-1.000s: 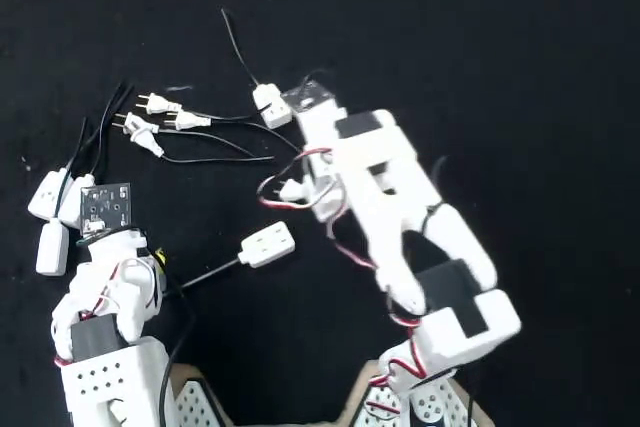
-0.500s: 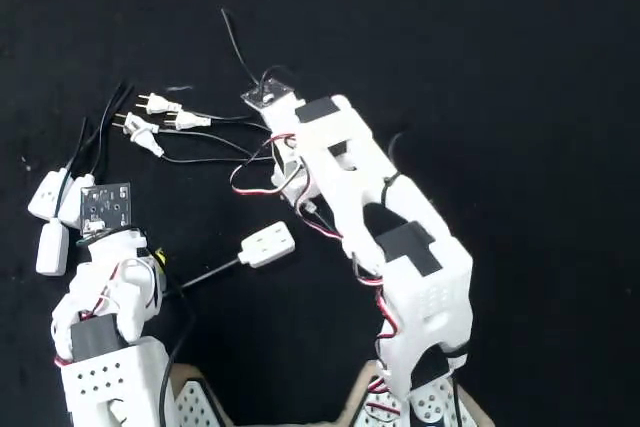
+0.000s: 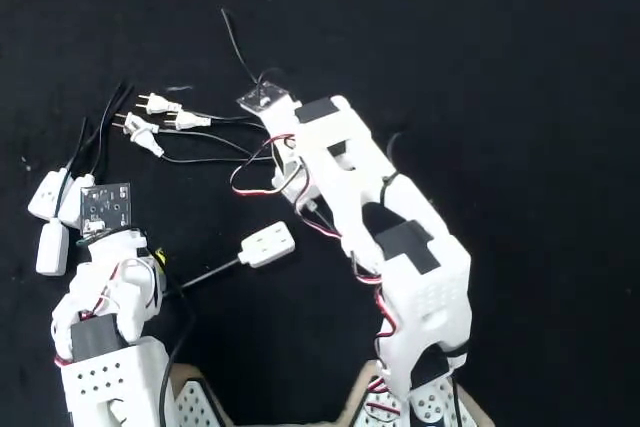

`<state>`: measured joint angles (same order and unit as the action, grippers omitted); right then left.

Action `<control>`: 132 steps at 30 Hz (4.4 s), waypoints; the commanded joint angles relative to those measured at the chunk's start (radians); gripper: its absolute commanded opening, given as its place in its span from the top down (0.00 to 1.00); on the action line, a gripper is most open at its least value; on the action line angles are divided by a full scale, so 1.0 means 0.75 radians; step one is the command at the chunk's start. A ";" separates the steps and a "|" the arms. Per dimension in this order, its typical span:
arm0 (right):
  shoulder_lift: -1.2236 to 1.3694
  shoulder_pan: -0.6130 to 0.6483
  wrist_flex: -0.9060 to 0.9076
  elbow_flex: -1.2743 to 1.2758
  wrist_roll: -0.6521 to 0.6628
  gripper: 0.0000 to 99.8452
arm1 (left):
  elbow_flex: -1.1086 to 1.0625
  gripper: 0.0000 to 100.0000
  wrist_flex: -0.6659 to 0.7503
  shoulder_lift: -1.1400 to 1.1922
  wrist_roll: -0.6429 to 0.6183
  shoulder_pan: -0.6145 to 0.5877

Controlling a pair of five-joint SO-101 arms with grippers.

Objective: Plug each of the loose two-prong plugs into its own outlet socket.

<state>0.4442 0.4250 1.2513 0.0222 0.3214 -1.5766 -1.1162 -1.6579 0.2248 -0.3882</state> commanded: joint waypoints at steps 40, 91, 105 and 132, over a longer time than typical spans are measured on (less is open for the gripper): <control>-1.398 0.393 -1.035 1.292 -0.215 0.99 | 0.404 0.82 0.291 0.000 -0.311 0.242; -1.494 0.481 -1.133 1.388 -0.499 0.99 | 0.075 0.82 0.423 -0.002 -0.225 0.443; -1.656 0.479 -1.137 1.482 -0.487 0.99 | 0.060 0.82 0.434 -0.002 -0.227 0.445; -1.601 0.407 -1.146 1.472 -0.487 0.99 | 0.097 0.82 0.421 -0.008 -0.243 0.357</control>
<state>-0.7587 0.7718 0.4028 1.1454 -0.0422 -1.5735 -0.8048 -1.6579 0.0468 -0.0476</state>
